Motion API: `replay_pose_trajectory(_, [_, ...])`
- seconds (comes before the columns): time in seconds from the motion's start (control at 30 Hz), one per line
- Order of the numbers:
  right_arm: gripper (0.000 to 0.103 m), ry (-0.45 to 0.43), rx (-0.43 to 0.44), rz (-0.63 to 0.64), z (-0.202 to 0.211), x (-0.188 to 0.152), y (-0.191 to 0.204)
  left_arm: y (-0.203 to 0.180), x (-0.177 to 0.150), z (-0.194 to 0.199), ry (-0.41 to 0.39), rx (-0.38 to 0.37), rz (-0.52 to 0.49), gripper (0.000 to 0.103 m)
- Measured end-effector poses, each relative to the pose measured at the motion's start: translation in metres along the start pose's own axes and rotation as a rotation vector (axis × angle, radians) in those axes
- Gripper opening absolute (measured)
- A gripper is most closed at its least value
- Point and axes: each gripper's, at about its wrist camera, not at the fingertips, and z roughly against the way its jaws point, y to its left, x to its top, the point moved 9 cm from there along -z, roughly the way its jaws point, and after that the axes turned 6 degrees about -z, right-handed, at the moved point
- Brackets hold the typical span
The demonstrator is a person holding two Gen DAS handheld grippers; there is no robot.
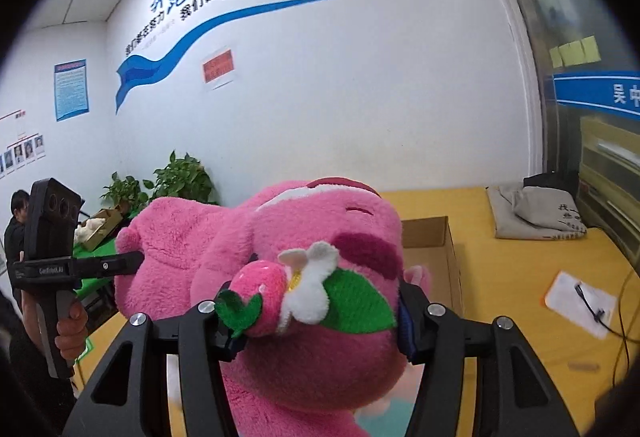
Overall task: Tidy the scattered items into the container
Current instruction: 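Close both grippers on the pink plush bear's body, then lift the pink bear with both grippers and lower it into the cardboard box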
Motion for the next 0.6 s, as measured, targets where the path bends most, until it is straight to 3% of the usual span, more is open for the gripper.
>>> replay_pose_trajectory(0.1, [0.056,0.034,-0.009,-0.010,-0.058,0.024,-0.019,0.037,0.023,-0.049,0.064,0.014,0.053,0.058])
replay_pose_trajectory(0.23, [0.056,0.115,-0.038,-0.035,-0.138,0.027,-0.050,0.089,0.034,-0.113,0.141,0.030,0.120,0.058])
replay_pose_trajectory(0.4, [0.056,0.240,-0.081,-0.083,-0.229,0.004,-0.090,0.143,0.023,-0.186,0.225,0.033,0.215,0.057])
replay_pose_trajectory(0.6, [0.056,0.335,-0.167,-0.105,-0.291,-0.031,-0.122,0.172,-0.006,-0.246,0.328,0.055,0.273,0.055])
